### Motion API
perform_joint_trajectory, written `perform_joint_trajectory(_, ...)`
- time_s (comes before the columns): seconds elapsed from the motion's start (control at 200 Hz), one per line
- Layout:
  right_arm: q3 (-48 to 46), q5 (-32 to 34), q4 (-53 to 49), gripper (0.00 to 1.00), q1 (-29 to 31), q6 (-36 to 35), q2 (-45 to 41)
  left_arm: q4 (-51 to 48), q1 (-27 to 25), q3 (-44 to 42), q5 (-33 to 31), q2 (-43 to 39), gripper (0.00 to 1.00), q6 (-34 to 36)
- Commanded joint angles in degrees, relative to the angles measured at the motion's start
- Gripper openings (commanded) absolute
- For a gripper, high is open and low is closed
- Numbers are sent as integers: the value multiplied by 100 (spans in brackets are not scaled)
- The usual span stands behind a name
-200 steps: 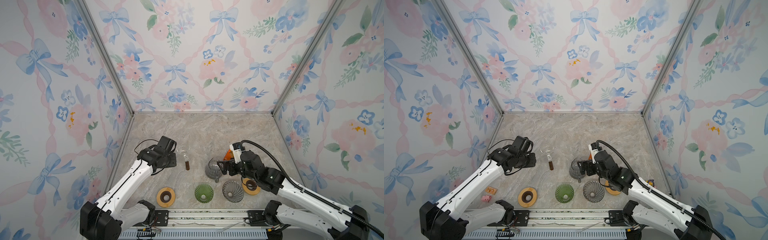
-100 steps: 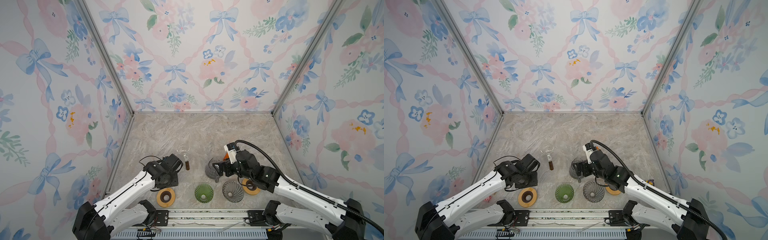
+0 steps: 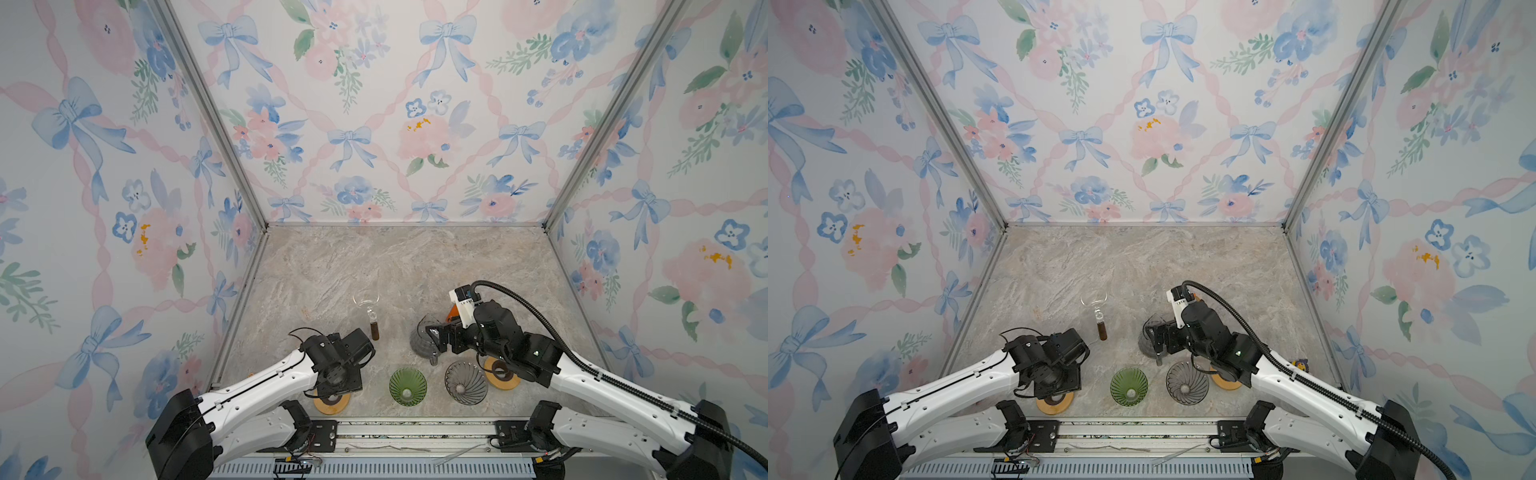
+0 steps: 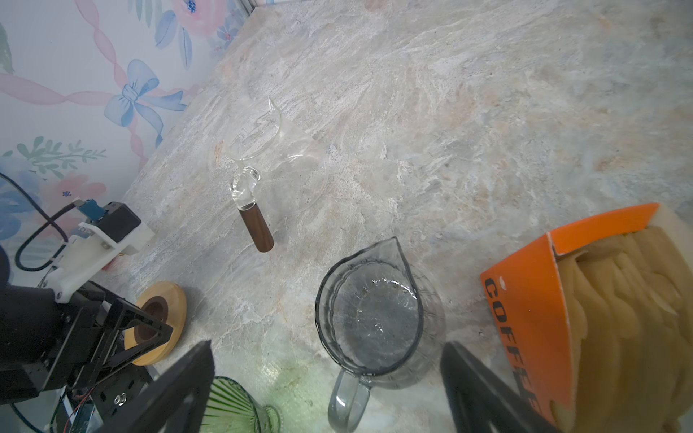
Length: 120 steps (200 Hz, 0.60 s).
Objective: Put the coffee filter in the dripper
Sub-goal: 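Move the left gripper down to the wooden ring holder nearest the robot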
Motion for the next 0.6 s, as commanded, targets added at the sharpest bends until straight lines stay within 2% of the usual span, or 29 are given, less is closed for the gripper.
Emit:
perform_joint_trajectory(0.0,-91,48,151,96,68,-16,7,-60,-45,-99,2,33,64,-233)
perform_joint_trajectory(0.595,-227,142,106,96,65,16,-153,362,-39,-157,13,747,63,-51)
